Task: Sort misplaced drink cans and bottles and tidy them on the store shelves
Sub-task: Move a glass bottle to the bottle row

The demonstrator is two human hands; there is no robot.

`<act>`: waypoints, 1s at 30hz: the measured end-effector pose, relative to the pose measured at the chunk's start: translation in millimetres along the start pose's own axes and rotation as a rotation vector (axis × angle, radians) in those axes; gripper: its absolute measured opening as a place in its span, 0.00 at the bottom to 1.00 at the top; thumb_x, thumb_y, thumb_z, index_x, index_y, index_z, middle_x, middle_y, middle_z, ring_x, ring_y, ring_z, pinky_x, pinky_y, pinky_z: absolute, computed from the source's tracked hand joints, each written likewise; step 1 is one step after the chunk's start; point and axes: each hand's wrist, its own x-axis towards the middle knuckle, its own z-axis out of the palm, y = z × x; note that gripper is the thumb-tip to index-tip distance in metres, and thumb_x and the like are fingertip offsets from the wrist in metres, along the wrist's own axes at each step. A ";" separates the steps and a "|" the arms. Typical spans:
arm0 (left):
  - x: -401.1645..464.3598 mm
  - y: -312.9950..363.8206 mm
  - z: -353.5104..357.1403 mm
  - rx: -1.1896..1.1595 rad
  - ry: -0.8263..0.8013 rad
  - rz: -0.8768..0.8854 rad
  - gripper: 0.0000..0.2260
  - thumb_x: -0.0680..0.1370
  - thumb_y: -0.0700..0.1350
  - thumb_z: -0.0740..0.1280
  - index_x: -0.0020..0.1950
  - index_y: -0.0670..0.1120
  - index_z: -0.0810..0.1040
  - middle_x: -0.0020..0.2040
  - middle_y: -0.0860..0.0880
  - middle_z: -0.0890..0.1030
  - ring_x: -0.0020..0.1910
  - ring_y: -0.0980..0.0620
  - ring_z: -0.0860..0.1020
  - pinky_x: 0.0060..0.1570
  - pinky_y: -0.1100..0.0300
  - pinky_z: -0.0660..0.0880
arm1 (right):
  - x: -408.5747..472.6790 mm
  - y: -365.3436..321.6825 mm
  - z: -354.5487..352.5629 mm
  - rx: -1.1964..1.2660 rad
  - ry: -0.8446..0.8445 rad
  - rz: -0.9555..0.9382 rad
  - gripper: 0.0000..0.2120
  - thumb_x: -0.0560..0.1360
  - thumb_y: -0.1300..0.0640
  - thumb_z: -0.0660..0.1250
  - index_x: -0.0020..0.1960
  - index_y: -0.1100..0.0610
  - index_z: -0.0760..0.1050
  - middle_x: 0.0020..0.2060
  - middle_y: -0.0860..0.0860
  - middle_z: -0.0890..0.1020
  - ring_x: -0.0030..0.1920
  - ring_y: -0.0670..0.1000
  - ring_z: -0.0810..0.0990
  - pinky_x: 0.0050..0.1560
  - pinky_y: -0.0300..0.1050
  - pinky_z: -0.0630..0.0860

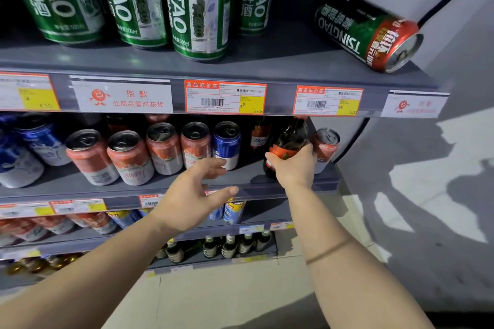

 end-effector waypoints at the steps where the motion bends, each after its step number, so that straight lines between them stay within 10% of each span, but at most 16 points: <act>1: -1.5 -1.6 -0.5 -0.006 -0.002 -0.011 0.24 0.67 0.59 0.70 0.62 0.56 0.72 0.56 0.62 0.77 0.58 0.70 0.74 0.55 0.67 0.73 | 1.1 0.2 0.7 -0.008 0.017 0.008 0.35 0.64 0.48 0.79 0.64 0.58 0.66 0.64 0.56 0.71 0.60 0.59 0.75 0.57 0.53 0.74; 12: -3.5 -23.8 -0.2 -0.065 0.010 -0.158 0.15 0.73 0.48 0.74 0.57 0.54 0.75 0.50 0.52 0.82 0.49 0.61 0.80 0.47 0.67 0.77 | 17.4 49.2 -26.5 0.195 0.334 0.059 0.26 0.63 0.60 0.73 0.60 0.62 0.72 0.55 0.58 0.77 0.58 0.61 0.76 0.60 0.55 0.73; 16: 10.8 -22.8 4.2 -0.124 0.055 -0.192 0.15 0.73 0.46 0.74 0.57 0.53 0.75 0.52 0.50 0.81 0.50 0.56 0.80 0.48 0.66 0.77 | 49.9 58.0 -31.5 0.170 0.175 0.088 0.44 0.62 0.56 0.77 0.74 0.56 0.61 0.67 0.55 0.74 0.65 0.56 0.74 0.66 0.48 0.70; 24: 29.2 -14.6 -3.9 0.116 0.052 -0.233 0.23 0.73 0.51 0.73 0.66 0.48 0.73 0.58 0.55 0.77 0.57 0.59 0.75 0.53 0.68 0.68 | 48.2 56.9 -35.5 0.314 0.214 0.081 0.27 0.60 0.53 0.79 0.53 0.49 0.69 0.49 0.48 0.78 0.49 0.53 0.79 0.57 0.47 0.76; 30: 17.7 -0.3 -7.0 0.119 -0.107 -0.229 0.33 0.70 0.54 0.75 0.72 0.48 0.68 0.70 0.51 0.70 0.67 0.56 0.69 0.60 0.65 0.67 | -66.4 31.3 -49.0 0.353 0.186 0.096 0.26 0.64 0.55 0.79 0.56 0.52 0.69 0.50 0.48 0.78 0.47 0.51 0.76 0.52 0.43 0.70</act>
